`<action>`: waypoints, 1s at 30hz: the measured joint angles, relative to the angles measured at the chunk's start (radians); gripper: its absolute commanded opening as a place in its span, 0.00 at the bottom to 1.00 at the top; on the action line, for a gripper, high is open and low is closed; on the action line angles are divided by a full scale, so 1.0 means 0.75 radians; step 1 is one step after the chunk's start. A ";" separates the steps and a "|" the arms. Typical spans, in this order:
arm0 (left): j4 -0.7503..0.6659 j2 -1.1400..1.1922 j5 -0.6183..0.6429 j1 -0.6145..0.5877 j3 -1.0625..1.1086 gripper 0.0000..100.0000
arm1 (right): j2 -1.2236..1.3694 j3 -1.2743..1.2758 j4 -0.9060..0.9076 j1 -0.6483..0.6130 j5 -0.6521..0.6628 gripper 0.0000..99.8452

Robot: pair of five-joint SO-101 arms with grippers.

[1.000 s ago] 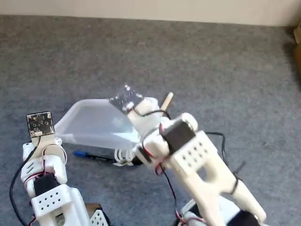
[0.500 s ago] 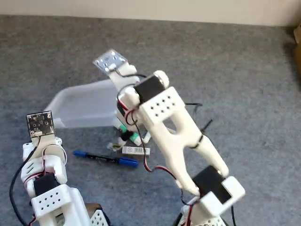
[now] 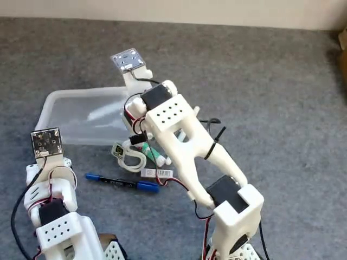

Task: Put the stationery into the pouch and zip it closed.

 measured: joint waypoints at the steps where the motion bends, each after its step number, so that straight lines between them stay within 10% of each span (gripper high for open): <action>1: 0.000 0.000 0.000 0.000 0.000 0.03 | -0.033 0.000 0.008 0.000 -0.004 0.25; 16: 0.000 0.000 0.000 0.000 0.000 0.03 | -0.248 0.063 0.213 -0.002 -0.618 0.25; 30: 0.000 0.000 0.000 0.000 0.000 0.03 | -0.248 0.462 -0.262 -0.010 -0.849 0.25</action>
